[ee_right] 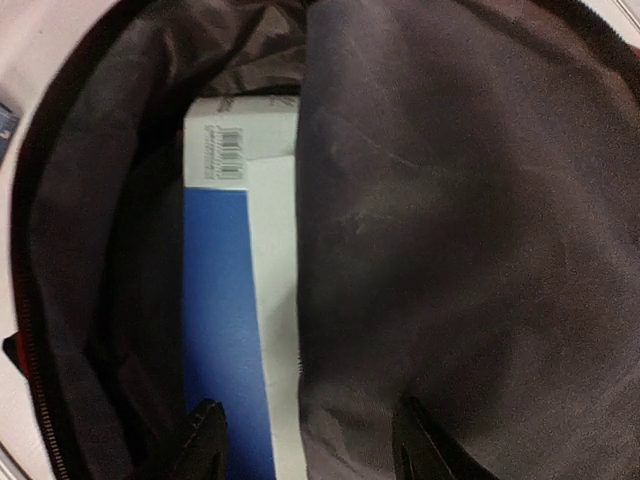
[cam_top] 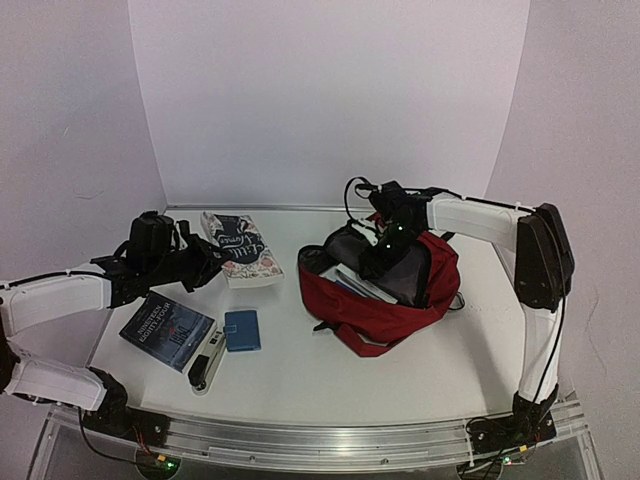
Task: Pack the student bag
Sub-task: Place the book in the student bag.
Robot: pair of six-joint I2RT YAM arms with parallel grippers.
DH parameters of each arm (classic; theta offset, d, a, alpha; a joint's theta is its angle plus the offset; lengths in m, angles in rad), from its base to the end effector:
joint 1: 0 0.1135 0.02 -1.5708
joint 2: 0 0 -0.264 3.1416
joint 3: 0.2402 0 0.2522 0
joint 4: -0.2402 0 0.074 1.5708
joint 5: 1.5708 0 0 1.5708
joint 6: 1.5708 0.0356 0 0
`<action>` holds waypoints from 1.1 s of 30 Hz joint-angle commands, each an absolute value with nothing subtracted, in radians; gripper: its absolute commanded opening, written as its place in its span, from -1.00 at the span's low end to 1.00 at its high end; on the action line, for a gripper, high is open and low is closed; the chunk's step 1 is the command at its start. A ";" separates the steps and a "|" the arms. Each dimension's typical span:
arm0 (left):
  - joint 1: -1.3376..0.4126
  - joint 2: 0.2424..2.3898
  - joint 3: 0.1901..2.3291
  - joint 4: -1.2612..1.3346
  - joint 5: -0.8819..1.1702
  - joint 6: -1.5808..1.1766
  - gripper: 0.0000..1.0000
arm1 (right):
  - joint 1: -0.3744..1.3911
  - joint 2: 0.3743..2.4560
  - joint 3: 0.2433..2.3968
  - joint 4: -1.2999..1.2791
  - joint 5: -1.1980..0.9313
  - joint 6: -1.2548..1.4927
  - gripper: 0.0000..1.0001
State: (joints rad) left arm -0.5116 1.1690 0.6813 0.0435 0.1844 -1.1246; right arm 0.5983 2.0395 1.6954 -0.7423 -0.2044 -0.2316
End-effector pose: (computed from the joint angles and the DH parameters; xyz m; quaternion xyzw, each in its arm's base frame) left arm 0.2232 -0.1328 0.2479 -0.2071 0.8175 -0.4413 0.3067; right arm 0.3602 0.2542 0.2265 -0.4117 0.8739 0.1409 0.2165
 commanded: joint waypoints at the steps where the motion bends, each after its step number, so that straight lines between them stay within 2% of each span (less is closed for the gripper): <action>1: -0.526 1.155 0.760 0.182 0.189 -1.101 -1.00 | 0.595 2.079 1.680 -0.699 -0.081 -0.276 0.04; 8: -0.545 1.159 0.760 0.178 0.186 -1.104 -1.00 | 0.595 2.113 1.709 -0.687 -0.018 -0.281 -0.57; 11: -0.551 1.169 0.767 0.180 0.187 -1.102 -1.00 | 0.596 2.113 1.732 -0.698 -0.012 -0.281 -1.00; 21: -0.591 1.264 0.821 0.240 0.263 -1.067 -0.99 | 0.594 1.982 1.799 -0.727 -0.106 -0.234 -1.00; 33: -0.661 1.562 0.944 0.483 0.453 -1.140 -1.00 | 0.547 1.950 1.901 -0.730 -0.239 -0.143 -1.00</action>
State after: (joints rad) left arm -0.6450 1.5212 0.8364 0.2612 0.3632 -1.1254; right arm 0.5549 1.9924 1.8574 -0.7359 -0.1883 -0.1788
